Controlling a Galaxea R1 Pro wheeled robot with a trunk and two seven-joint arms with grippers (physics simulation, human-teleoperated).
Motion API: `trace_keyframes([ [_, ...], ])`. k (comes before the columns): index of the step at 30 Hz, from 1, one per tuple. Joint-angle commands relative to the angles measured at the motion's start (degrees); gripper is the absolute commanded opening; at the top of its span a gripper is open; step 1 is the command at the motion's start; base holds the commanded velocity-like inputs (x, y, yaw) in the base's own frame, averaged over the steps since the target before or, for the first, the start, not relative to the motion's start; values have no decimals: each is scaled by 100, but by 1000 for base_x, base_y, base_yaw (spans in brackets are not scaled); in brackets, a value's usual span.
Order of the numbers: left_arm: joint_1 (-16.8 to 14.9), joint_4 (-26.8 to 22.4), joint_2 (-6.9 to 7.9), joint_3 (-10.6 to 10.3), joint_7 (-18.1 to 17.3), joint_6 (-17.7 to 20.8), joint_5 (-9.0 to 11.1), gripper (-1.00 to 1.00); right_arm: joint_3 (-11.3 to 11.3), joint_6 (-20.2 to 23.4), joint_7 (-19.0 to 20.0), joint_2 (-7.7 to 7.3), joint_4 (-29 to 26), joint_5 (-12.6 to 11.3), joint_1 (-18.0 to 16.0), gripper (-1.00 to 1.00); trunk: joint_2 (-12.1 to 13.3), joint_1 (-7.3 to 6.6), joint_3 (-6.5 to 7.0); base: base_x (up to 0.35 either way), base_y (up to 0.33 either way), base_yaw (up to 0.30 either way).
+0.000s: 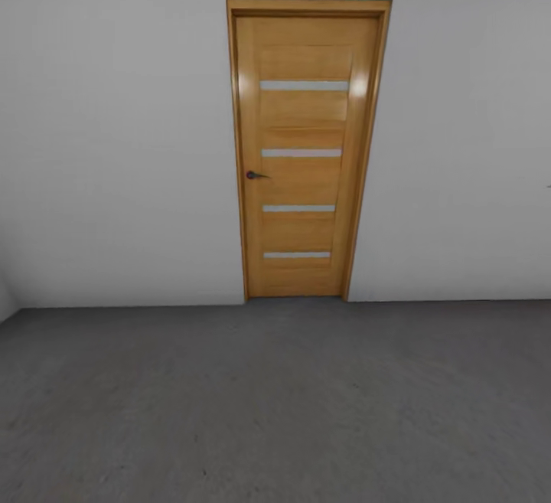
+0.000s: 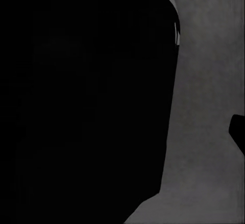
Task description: Move the two storage containers from the living room to the garage. In the garage, place one container on the floor and stack the other container on top of it (either order is fine).
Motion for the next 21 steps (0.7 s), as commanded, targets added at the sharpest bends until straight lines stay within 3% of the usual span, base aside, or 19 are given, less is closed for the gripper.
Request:
trace_keyframes([
  [1,1,-9,0,3,4,13,50,100,6,-14,-1,-2,-1,41,-1,100,-2,3,-5,292,-213,2],
  [21,1,-7,2,0,4,-1,58,100,-5,-9,-1,43,-1,17,-1,100,-2,3,-5,284,-226,0],
])
